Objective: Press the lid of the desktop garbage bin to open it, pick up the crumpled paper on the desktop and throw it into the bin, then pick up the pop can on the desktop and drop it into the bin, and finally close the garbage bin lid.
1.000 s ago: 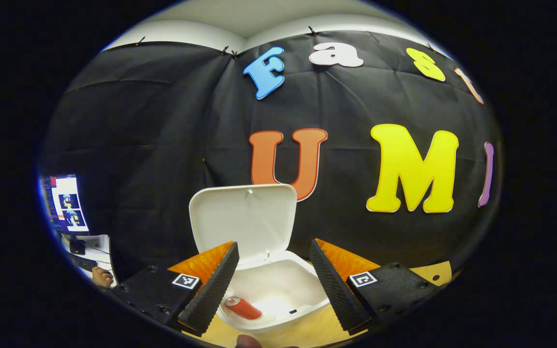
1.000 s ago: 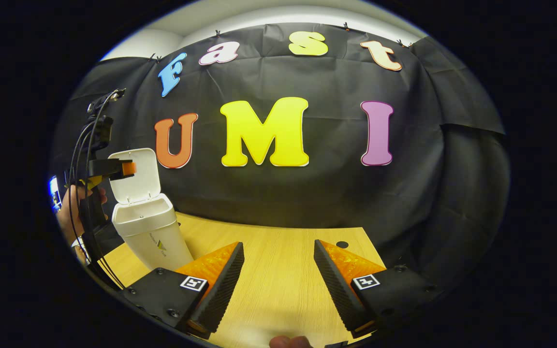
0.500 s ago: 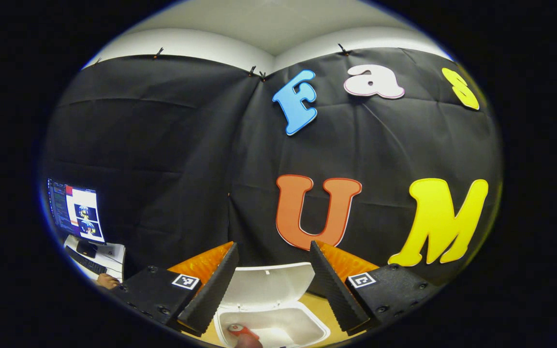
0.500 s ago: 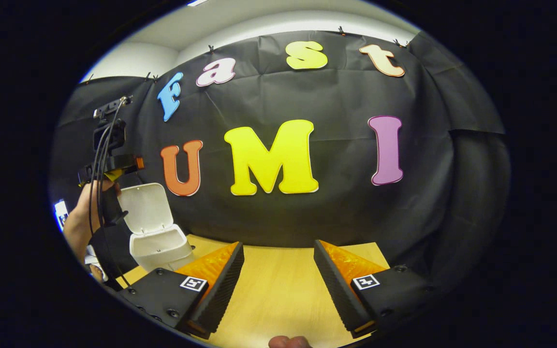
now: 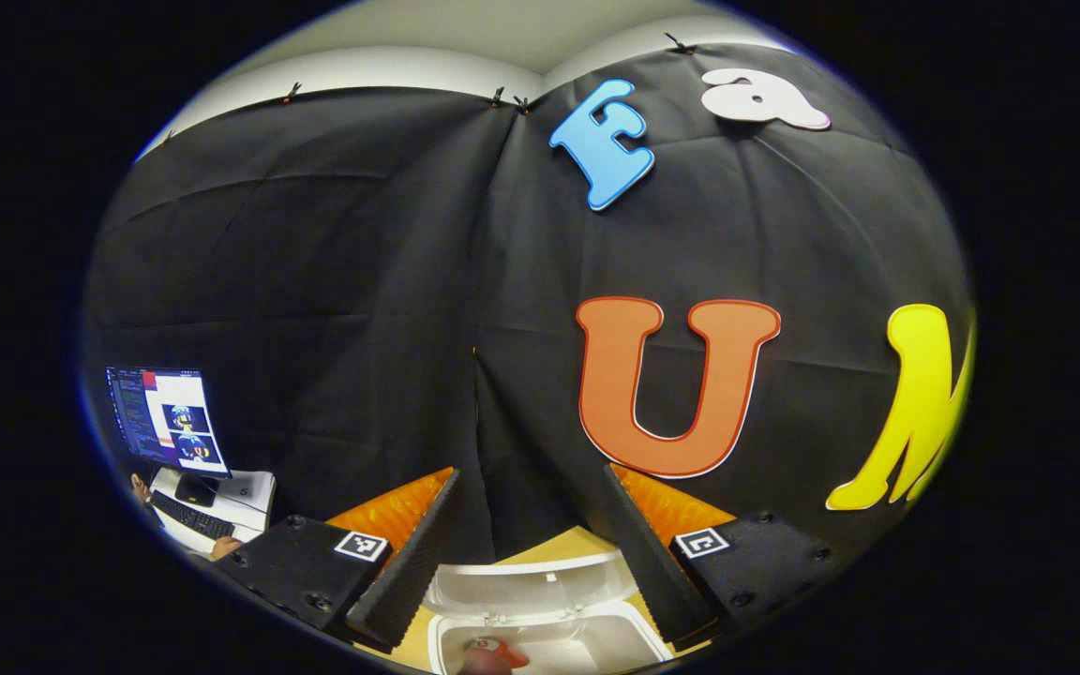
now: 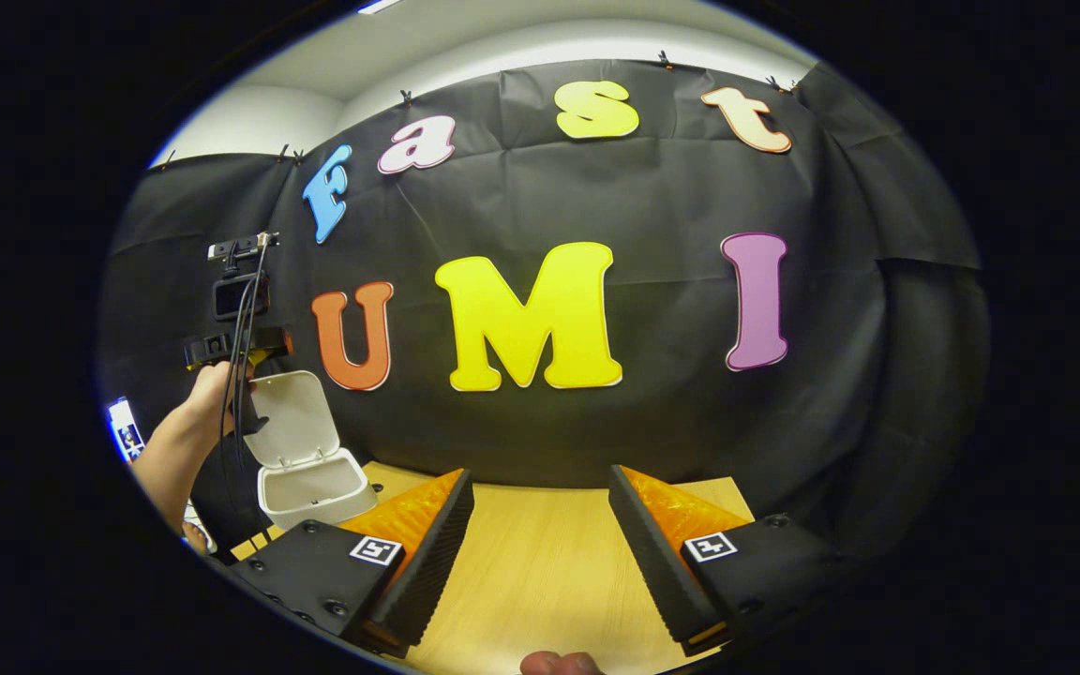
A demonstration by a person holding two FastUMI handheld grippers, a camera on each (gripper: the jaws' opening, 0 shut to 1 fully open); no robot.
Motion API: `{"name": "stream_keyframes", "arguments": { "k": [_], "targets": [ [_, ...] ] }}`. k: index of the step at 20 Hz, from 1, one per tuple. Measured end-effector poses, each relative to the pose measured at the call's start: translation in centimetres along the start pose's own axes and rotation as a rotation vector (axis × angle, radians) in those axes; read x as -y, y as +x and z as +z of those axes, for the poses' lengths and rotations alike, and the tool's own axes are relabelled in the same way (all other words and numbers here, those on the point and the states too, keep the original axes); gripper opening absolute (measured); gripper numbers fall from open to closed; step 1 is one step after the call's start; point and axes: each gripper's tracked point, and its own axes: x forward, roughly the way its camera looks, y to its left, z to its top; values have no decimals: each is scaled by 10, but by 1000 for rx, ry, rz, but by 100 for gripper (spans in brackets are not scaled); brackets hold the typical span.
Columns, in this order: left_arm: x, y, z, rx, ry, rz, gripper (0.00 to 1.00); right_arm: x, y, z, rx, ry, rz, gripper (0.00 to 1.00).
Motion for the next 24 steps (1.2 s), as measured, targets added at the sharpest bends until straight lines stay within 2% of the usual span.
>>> {"name": "stream_keyframes", "arguments": {
  "k": [12,16,19,21,24],
  "targets": [
    [3,-17,-36,-90,1,6,95,13,-21,-13,-6,7,-14,93],
    [18,-53,-52,-119,1,-46,95,21,-34,-17,0,16,-14,93],
    [26,-87,-80,-135,10,-94,92,27,-42,-26,-11,15,-14,93],
    [26,-101,-101,-137,57,-91,94,29,-46,-32,-17,11,-10,93],
    [26,-112,-158,-216,76,-104,96,29,-49,-40,-29,-14,-5,93]
  ]
}}
